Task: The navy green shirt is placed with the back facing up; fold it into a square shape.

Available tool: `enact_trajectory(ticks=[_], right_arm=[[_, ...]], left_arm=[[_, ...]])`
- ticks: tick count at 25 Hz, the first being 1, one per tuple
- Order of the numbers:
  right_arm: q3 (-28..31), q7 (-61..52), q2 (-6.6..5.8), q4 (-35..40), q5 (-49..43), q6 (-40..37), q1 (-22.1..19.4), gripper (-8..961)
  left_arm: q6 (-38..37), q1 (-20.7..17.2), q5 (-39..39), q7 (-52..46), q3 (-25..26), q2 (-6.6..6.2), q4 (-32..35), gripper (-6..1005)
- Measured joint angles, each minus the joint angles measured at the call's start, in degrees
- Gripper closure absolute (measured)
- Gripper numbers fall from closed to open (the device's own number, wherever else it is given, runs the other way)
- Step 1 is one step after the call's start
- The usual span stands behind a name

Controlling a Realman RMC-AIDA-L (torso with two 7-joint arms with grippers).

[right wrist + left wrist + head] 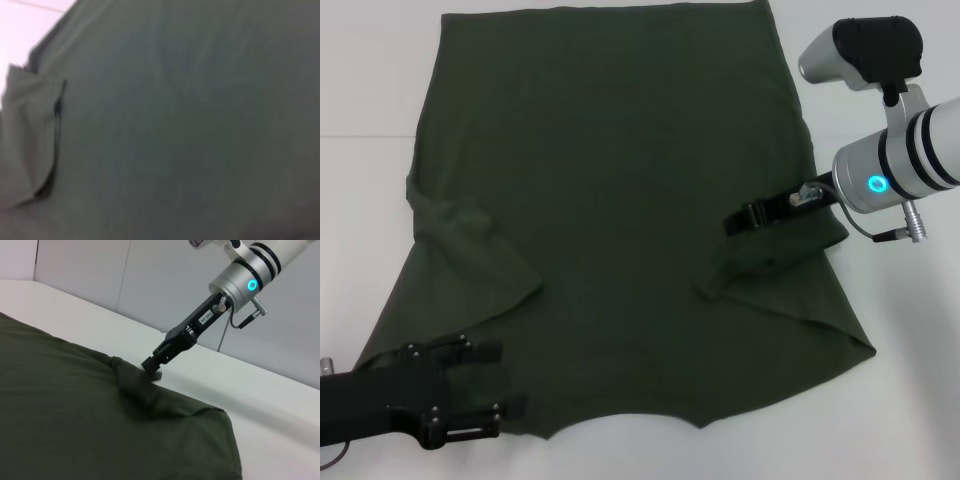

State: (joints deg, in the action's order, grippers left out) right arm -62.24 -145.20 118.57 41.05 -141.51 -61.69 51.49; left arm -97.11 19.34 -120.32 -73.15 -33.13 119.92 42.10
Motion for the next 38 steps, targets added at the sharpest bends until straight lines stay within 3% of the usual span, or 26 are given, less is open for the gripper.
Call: enact_trajectory(ticks=[5,11,17,20,26,33,38], right_arm=[[1.0,1.6,-0.28,-0.8,6.0,-0.4,-1.2,777],[6.8,1.7,-0.70,-1.0,9.0,-0.8,-4.3,497],[16.5,7.6,-1.22,-3.4,21.8,-1.9,-12.7,274],[23.2,15.5,-2.44,-10.7,35.3,-4.0,-18.2,151],[28.2,21.1,-2.93,-18.1,44.4,-5.1,-22.6,152],[31.0,27.9,0.35,-21.3,48.0,-2.5,-24.1,148],[31.5,30.6,1.13,-21.9,48.2,0.8,-23.9,132]], left_arm=[[0.0,0.0,0.0,0.1,0.0,0.05,-0.1,192],[0.0,0.0,0.0,0.1,0.0,0.05,-0.2,193],[0.0,0.1,0.0,0.1,0.1,0.05,-0.3,193],[0.0,0.3,0.0,0.1,0.1,0.05,-0.3,193],[0.1,0.6,0.0,0.2,0.3,0.22,-0.5,193],[0.2,1.1,0.0,0.2,0.3,0.22,-0.6,193],[0.2,1.6,0.0,0.0,0.3,0.23,-0.6,193]])
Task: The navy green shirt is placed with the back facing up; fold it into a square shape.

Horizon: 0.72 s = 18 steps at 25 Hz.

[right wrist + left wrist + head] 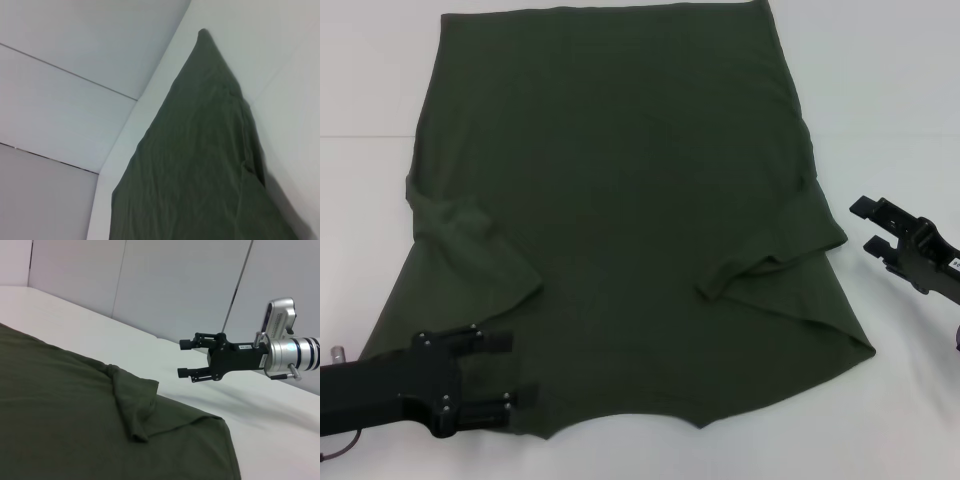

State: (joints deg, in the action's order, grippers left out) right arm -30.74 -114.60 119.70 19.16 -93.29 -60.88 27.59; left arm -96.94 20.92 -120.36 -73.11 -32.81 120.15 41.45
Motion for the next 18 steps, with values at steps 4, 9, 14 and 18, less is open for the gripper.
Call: enact_trajectory(ticks=[4,9,14,18], right_arm=[[0.1,0.5,0.01,-0.1,0.0,2.0,0.4,111],[-0.4,1.0,0.01,-0.6,-0.2,5.3,1.3,96],[-1.6,1.5,0.04,-1.8,-0.4,8.5,3.2,99],[-2.1,3.0,0.13,-3.3,-0.4,11.0,4.7,105]], left_arm=[[0.0,0.3,0.1,0.0,0.0,0.08,0.0,192],[0.0,0.5,0.1,-0.1,0.1,0.22,-0.1,192],[0.1,0.6,0.0,-0.2,0.1,0.26,-0.1,192],[0.1,0.6,0.0,-0.2,0.1,0.26,-0.1,192]])
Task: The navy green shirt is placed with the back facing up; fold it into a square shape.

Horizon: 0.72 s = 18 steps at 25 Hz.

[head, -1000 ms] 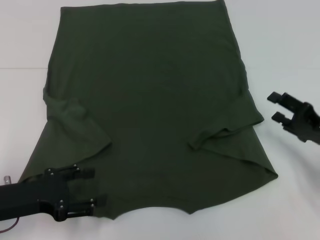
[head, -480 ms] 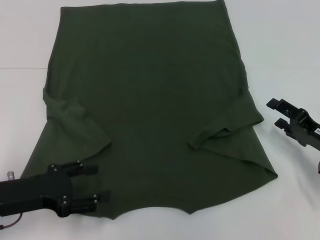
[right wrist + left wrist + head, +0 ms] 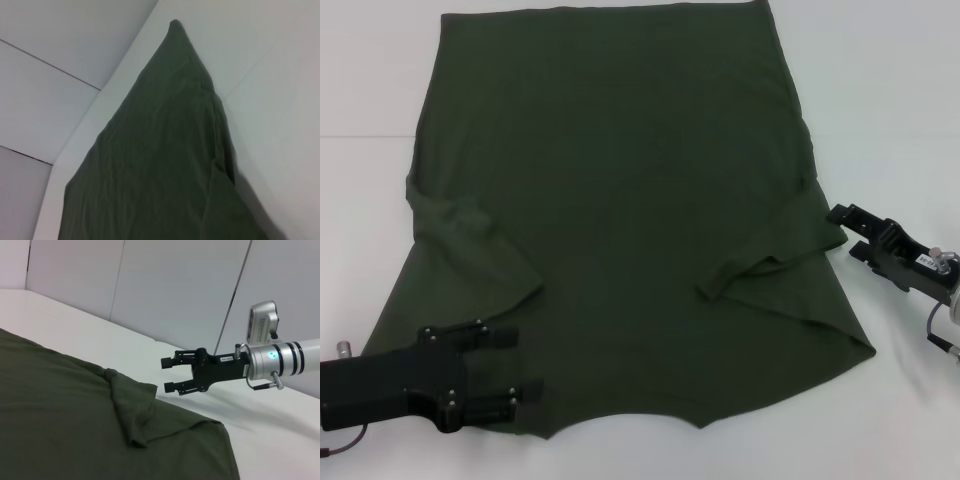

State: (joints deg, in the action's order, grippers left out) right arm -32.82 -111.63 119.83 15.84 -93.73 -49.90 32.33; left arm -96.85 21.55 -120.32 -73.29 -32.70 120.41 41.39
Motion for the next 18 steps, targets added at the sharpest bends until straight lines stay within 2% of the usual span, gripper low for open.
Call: enact_trajectory(ticks=[18], right_arm=[[-0.4,1.2,0.23,-1.3,0.0,5.1,3.0,116]], left_arm=[[0.0,0.1,0.0,-0.5,0.0,0.00,0.0,193]])
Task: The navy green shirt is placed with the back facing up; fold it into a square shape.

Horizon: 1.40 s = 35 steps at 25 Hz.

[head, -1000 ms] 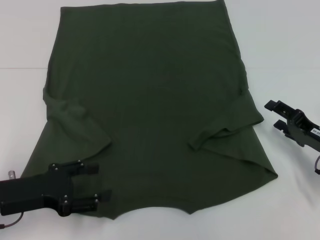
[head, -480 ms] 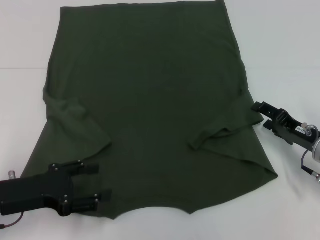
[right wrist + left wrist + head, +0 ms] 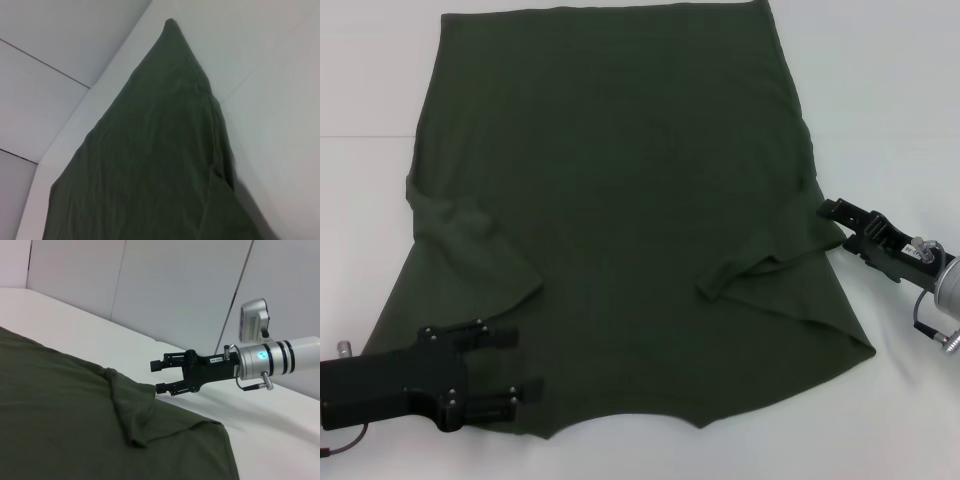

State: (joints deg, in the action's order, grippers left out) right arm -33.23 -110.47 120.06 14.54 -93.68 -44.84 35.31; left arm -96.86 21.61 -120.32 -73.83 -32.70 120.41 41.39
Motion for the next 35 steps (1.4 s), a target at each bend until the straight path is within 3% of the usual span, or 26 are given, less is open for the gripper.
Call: enact_trajectory(ticks=[20,26,31,35], right_arm=[[-0.9,0.1,0.09,-0.7,0.1,2.5,2.2,116],[-0.9,-0.5,0.03,-0.9,0.1,4.2,2.2,207],[-1.3,-0.4,-0.18,-1.2,0.1,4.3,2.2,415],[-1.6,-0.4,-0.18,-1.2,0.0,4.3,2.4,661]], left_arm=[[-0.1,-0.3,0.0,0.0,0.0,0.00,0.0,193],[-0.1,-0.4,0.0,0.0,0.0,0.00,0.0,193],[-0.2,-0.5,0.0,0.0,0.0,0.00,0.1,192],[-0.2,-0.5,0.0,0.0,0.1,-0.08,0.1,192]])
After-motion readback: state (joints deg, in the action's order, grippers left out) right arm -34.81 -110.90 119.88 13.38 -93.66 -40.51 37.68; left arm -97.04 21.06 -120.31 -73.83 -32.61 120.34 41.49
